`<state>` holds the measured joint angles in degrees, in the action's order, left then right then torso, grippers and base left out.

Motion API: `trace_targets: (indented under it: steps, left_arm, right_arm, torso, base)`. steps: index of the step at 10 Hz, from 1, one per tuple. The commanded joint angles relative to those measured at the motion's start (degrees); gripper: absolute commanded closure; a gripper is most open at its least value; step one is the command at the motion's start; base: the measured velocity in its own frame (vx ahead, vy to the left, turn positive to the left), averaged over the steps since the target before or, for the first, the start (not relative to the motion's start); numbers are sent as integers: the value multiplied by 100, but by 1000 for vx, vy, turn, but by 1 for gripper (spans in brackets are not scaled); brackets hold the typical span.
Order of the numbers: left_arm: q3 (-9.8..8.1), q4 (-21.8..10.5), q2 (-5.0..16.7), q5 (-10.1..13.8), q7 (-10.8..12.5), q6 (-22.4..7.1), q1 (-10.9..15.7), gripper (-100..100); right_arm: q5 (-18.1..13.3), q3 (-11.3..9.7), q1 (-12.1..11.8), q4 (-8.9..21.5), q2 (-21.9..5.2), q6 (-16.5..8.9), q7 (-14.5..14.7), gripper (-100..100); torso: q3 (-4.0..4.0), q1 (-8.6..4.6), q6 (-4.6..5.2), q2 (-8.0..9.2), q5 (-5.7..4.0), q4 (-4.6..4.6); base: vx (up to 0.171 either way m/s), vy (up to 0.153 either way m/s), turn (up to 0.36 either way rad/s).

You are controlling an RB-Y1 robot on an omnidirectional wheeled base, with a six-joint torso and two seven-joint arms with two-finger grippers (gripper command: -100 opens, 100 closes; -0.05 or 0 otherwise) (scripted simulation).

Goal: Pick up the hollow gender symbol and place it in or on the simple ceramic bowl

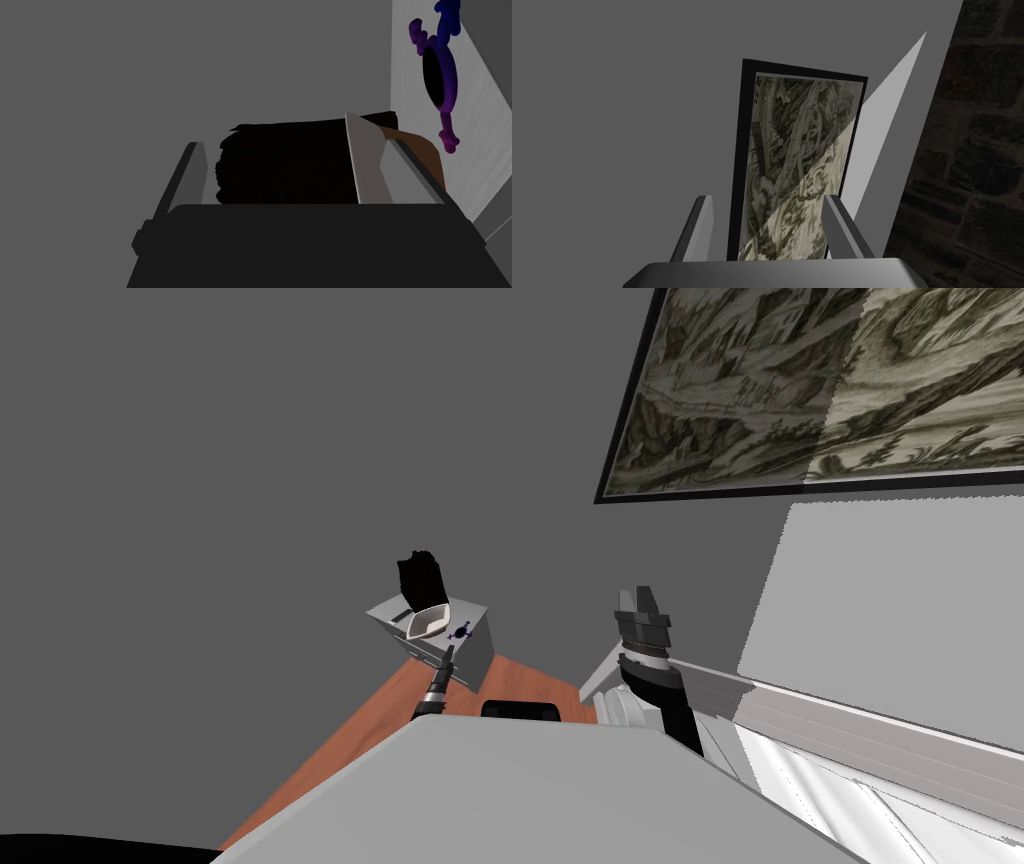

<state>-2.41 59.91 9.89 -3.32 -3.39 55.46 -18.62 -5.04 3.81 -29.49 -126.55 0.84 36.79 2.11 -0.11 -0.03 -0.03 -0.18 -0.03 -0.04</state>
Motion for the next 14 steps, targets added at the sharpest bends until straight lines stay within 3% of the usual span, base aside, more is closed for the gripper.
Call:
trace_targets:
  steps: [1,3,5,10,14]
  left_arm:
    - [-11,-286,-15,49,32,85,99,-100]
    - [-17,-680,-38,94,57,159,183,-100]
    - [-17,-765,-38,94,57,159,183,-100]
    - [-25,-1359,-97,186,109,296,357,-100]
    - [-30,-2025,-221,328,185,471,625,-100]
  right_arm:
    - [0,0,0,0,0,0,0,0]
    - [0,0,0,0,0,0,0,0]
    - [0,0,0,0,0,0,0,0]
    - [0,0,0,0,0,0,0,0]
    - [0,0,0,0,0,0,0,0]
  torso:
    - [0,0,0,0,0,0]
    - [3,-1,0,6,0,1]
    - [1,3,0,1,0,1]
    - [0,5,0,1,1,0]
    - [1,8,1,1,1,1]
  base:
    - [50,-17,-30]
    - [49,-16,-29]
    - [43,0,-2]
    - [48,1,-17]
    - [61,14,-20]
